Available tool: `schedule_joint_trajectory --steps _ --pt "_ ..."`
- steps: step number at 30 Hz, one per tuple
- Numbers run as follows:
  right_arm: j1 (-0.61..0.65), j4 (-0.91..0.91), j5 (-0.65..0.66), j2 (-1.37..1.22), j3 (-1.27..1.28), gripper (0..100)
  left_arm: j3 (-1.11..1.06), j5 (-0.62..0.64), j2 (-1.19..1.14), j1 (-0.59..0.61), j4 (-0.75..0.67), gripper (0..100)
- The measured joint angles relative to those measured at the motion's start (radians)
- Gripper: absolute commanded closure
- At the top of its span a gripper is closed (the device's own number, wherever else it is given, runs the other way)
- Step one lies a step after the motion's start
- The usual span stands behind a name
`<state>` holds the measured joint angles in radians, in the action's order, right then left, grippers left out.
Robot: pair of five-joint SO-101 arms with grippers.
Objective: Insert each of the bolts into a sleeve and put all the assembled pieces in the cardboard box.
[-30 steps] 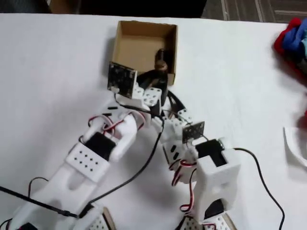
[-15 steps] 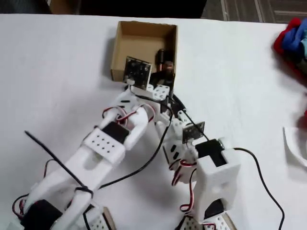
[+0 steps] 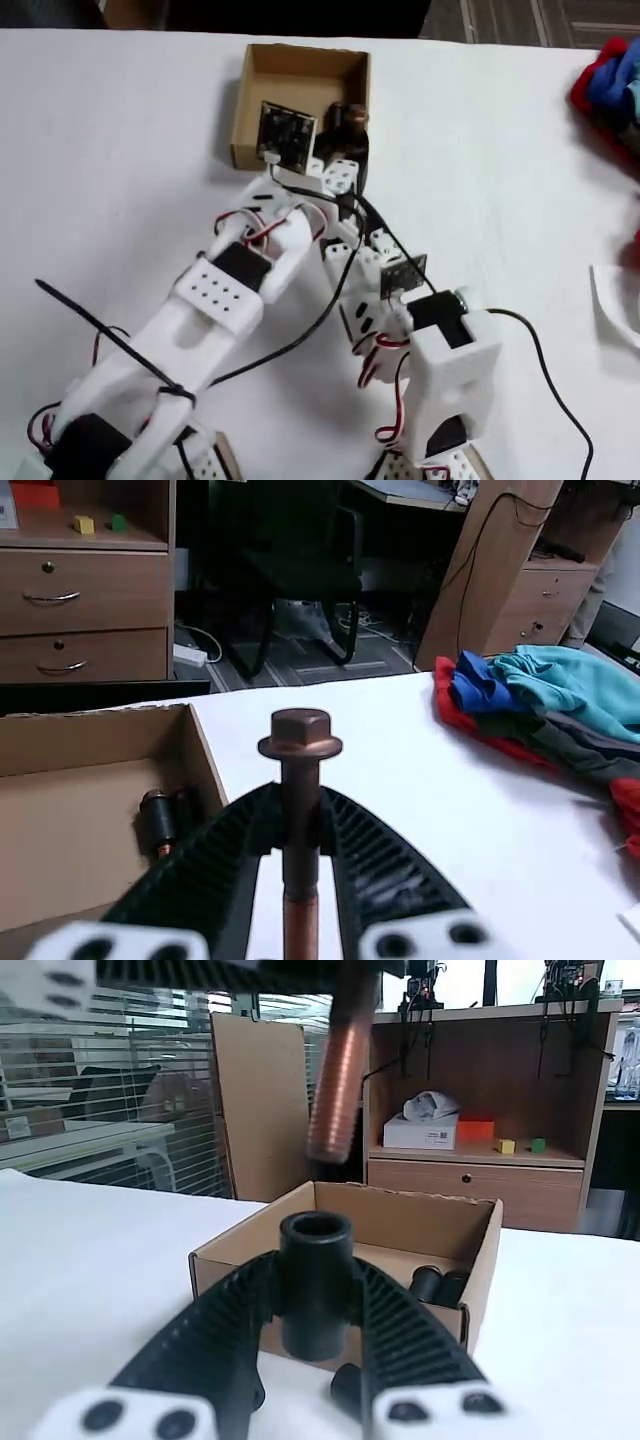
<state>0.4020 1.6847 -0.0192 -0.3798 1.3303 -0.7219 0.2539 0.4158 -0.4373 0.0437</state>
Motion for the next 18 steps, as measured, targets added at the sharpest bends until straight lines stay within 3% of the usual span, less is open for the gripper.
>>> schedule_joint_trajectory --steps 18 --pt "0.005 0.000 0.000 0.000 0.000 97.7 -0.055 -0.002 -0.006 0.031 -0.005 97"
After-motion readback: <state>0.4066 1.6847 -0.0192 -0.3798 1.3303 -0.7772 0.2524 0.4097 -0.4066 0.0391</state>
